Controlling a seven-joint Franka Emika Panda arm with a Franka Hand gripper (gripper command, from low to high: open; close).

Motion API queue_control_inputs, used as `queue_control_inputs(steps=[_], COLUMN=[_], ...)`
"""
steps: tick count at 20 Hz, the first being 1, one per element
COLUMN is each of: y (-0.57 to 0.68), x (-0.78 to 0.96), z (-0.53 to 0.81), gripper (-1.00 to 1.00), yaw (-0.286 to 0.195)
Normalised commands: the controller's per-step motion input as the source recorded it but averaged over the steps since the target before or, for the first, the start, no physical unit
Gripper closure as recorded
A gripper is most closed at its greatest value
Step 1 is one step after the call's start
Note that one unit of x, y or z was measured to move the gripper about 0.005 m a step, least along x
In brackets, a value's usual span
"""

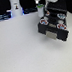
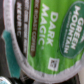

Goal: Open the kcup holder, insert the kcup into the holder, and close the kcup holder

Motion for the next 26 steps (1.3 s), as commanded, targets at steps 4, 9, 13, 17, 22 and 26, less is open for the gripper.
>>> queue_control_inputs(steps=[4, 9, 13, 17, 22, 26], y=[0.46, 0.32, 0.18, 0.37, 0.54, 0.53], x=[0.42, 0.39, 0.48, 0.59, 0.57, 0.43], z=[0.33, 0.19, 0.09, 0.17, 0.25, 0.18], gripper=[1.00, 1.00, 1.00, 1.00, 1.00, 1.00], yaw=[-0.009, -0.033, -0.059, -0.046, -0.026, -0.016])
